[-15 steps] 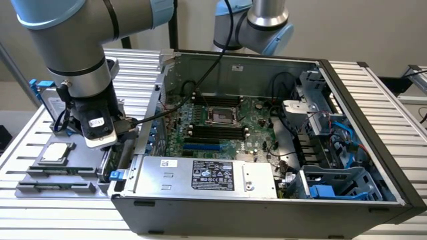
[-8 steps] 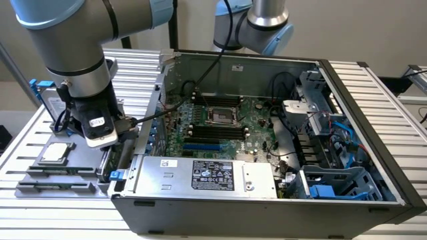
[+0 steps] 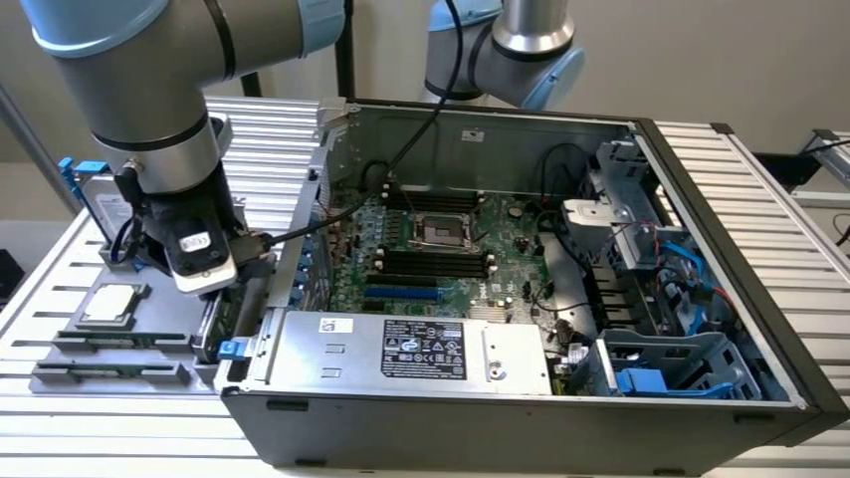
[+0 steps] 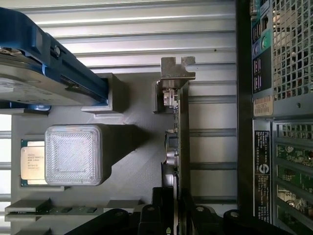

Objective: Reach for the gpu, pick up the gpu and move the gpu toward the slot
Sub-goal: 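Pick up the gpu and move the gpu toward the slot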

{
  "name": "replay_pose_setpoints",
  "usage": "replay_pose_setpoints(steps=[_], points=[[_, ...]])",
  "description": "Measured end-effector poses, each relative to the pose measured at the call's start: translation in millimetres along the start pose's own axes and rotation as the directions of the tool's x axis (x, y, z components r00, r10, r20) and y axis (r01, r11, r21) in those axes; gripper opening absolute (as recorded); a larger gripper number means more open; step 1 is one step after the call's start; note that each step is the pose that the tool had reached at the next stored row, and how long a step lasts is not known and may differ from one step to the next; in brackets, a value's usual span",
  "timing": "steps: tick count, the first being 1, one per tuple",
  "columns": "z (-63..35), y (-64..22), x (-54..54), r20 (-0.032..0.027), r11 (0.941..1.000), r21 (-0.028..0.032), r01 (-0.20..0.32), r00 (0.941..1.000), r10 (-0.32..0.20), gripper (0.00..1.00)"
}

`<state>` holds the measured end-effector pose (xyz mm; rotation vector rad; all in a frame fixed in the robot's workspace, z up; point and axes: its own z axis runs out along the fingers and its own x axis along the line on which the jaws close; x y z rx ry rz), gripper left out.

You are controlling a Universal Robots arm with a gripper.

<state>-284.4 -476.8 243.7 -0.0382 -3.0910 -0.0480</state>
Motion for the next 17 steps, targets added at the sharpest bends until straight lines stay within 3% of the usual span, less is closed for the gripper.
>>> replay_pose_setpoints(steps=[17], points=[[0.0,2.1,0.3,-0.0001,1.0,0.0003,0.008,1.0,-0.008,0.26]])
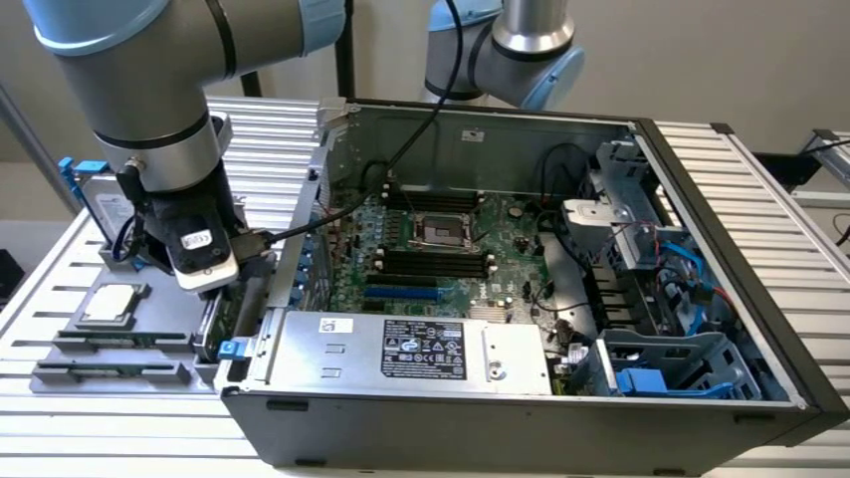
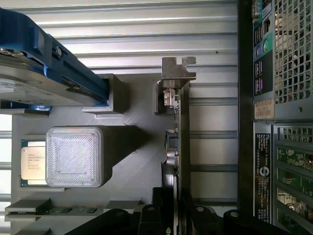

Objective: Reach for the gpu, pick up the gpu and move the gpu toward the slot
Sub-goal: 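Pick up the gpu and move the gpu toward the slot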

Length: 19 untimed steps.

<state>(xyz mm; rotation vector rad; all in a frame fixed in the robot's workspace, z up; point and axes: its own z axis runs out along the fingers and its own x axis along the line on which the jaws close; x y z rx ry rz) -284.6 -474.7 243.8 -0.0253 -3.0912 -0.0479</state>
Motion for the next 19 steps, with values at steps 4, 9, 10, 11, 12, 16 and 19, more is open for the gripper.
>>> replay_pose_setpoints(steps=[4,9,10,11,12,16,19], points=[[-2.8,0.0,0.3,-0.0001,1.0,0.0001,0.0,1.0,0.0,0.26],[-8.4,0.2,0.7,-0.0001,1.0,0.0002,0.0,1.0,0.0,0.26],[-9.8,0.2,0.8,-0.0002,1.0,0.0002,0.0,1.0,0.0,0.26],[-11.4,0.3,0.9,-0.0002,1.0,0.0002,0.0,1.0,0.0,0.26],[-13.2,0.4,1.0,-0.0001,1.0,0.0002,0.0,1.0,0.0,0.26],[-22.0,0.6,1.4,-0.0002,1.0,0.0002,0.0,1.0,0.0,0.26],[-30.8,0.9,1.8,-0.0001,1.0,0.0001,0.0,1.0,0.0,0.26]])
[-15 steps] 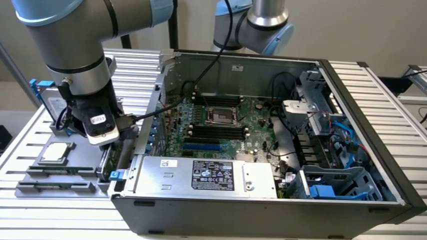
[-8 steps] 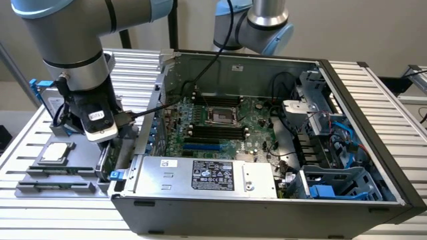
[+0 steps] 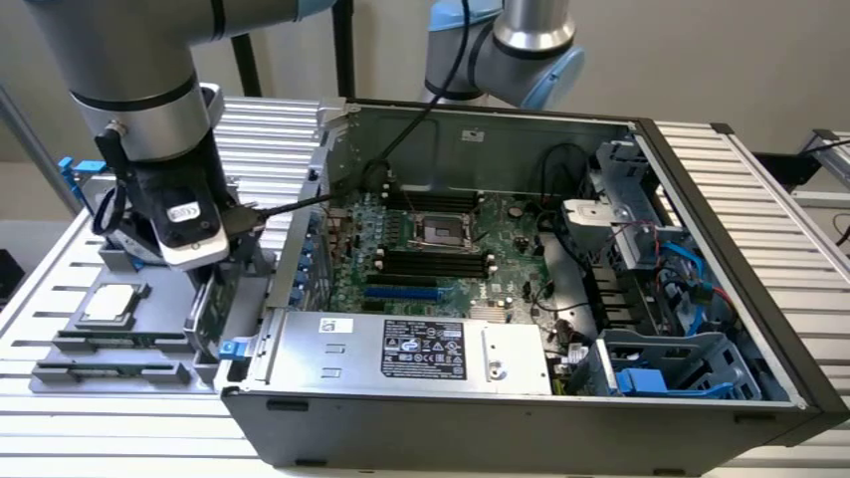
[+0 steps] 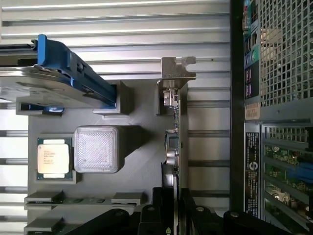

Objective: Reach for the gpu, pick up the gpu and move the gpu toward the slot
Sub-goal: 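Pick up the gpu and move the gpu toward the slot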

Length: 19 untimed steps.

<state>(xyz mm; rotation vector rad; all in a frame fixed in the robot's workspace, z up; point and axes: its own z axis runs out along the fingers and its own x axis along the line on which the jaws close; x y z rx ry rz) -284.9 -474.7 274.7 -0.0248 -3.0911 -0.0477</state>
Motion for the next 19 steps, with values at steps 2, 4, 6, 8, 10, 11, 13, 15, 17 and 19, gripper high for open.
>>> replay_pose_setpoints(steps=[2,4,6,8,10,11,13,15,17,19], points=[[-7.6,0.2,0.3,0.0001,1.0,0.0,0.0,1.0,0.0,0.26],[-16.6,0.5,0.8,-0.0001,1.0,0.0001,0.0,1.0,0.0,0.26],[-25.9,0.8,1.3,-0.0001,1.0,0.0001,0.0,1.0,0.0,0.26],[-34.8,1.1,1.7,0.0001,1.0,0.0,0.0,1.0,0.0,0.26],[-43.8,1.3,2.2,0.0,1.0,0.0,0.0,1.0,0.0,0.26],[-48.3,1.5,2.4,0.0,1.0,0.0,0.0,1.0,0.0,0.26],[-57.4,1.7,2.8,0.0001,1.0,0.0,0.0,1.0,0.0,0.26],[-66.8,2.0,3.3,0.0,1.0,0.0,0.0,1.0,0.0,0.26],[-76.0,2.3,3.8,-0.0001,1.0,0.0002,0.0,1.0,0.0,0.26],[-84.9,2.6,4.1,0.0,1.0,0.0,0.0,1.0,0.0,0.26]])
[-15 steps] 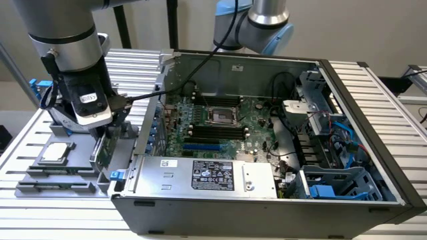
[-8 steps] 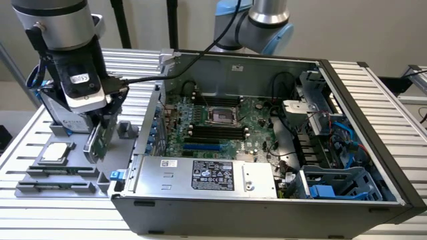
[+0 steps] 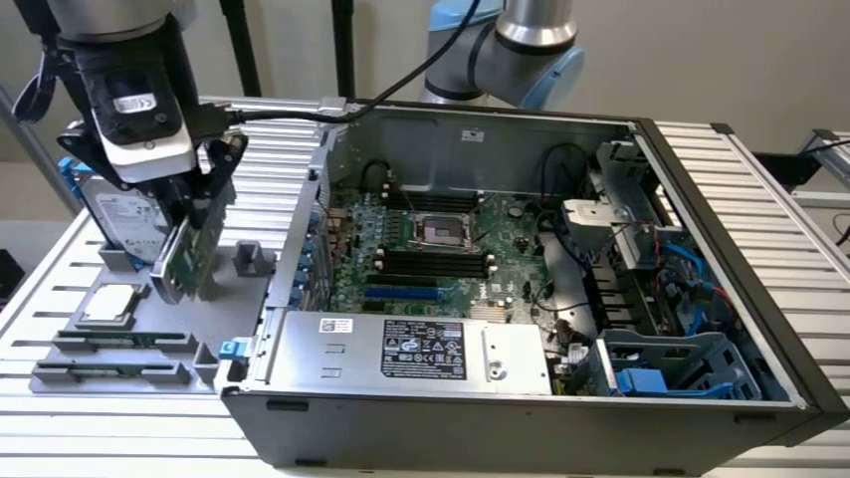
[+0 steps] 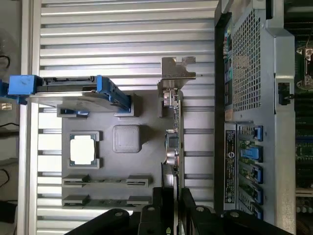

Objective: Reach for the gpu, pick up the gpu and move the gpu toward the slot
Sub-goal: 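Pick up the gpu and move the gpu toward the slot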

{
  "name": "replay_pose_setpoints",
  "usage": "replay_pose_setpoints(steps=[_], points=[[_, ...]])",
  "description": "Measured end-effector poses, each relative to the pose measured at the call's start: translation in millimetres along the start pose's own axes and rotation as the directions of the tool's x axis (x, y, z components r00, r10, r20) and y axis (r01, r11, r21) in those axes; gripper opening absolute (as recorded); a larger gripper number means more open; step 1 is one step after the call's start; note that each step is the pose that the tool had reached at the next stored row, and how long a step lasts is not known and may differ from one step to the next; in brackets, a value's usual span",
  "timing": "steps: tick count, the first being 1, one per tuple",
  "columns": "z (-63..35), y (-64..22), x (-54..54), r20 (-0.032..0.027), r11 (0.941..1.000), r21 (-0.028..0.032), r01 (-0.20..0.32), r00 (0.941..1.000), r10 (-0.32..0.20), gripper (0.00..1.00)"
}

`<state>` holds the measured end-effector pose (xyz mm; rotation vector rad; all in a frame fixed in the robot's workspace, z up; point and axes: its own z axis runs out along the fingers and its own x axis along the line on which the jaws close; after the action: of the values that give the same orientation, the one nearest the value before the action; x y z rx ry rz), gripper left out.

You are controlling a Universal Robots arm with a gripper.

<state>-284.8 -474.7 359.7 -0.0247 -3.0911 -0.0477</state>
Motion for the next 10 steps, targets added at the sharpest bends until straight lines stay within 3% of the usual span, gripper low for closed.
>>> replay_pose_setpoints(steps=[5,10], points=[[-22.8,0.7,-0.9,0.0,1.0,0.0,0.0,1.0,0.0,0.26],[-46.0,1.6,-9.4,-0.0007,1.0,0.0,0.0,1.0,0.0,0.26]])
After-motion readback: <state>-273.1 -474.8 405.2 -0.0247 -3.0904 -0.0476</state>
